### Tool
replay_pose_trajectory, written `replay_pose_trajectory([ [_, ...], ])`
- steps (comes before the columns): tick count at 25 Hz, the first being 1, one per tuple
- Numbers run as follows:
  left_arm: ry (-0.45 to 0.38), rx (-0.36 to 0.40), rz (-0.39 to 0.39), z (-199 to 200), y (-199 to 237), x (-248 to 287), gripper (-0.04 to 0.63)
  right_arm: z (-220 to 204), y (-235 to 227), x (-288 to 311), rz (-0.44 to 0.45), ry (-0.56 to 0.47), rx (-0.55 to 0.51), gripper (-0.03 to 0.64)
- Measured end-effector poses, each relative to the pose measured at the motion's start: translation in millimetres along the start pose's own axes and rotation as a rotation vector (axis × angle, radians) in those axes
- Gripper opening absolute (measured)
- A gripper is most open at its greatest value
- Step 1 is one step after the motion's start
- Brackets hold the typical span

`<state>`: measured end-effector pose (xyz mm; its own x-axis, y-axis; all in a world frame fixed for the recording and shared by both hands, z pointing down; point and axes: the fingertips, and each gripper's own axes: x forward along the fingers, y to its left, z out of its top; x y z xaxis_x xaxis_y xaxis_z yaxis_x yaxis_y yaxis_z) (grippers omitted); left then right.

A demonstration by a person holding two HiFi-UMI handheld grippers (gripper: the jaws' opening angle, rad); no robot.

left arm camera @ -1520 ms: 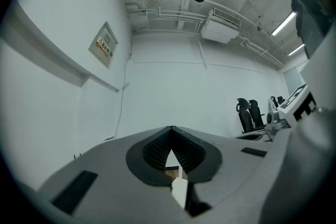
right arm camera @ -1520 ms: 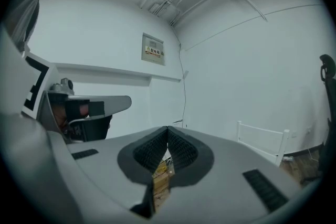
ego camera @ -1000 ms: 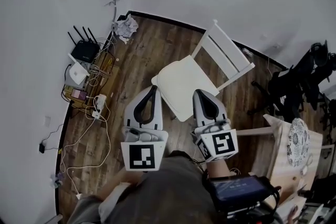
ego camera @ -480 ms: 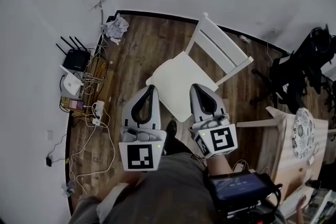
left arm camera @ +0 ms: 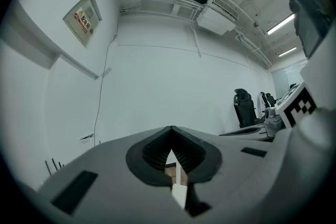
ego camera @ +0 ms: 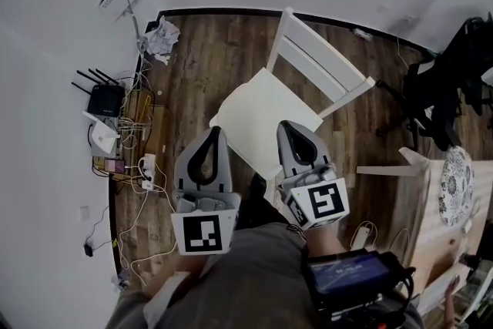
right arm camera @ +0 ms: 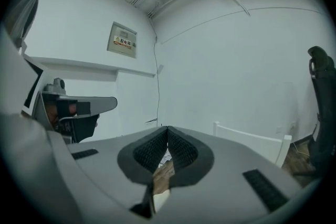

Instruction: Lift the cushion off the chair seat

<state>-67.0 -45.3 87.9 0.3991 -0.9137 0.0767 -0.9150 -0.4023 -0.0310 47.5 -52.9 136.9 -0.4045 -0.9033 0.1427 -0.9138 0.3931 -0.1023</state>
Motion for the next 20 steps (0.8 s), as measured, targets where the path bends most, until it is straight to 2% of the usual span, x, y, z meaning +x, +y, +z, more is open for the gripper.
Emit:
replay_pose_trajectory([
  [11, 0.021, 0.036, -0.041, 1, -25, 82, 0.006, 1, -64, 40, 0.001, -0.007, 0.042, 0.008],
  [20, 0.04, -0.012, -0.009, -18, -6, 110, 0.006, -9, -62, 73, 0.066, 0.04, 0.016, 0.008],
])
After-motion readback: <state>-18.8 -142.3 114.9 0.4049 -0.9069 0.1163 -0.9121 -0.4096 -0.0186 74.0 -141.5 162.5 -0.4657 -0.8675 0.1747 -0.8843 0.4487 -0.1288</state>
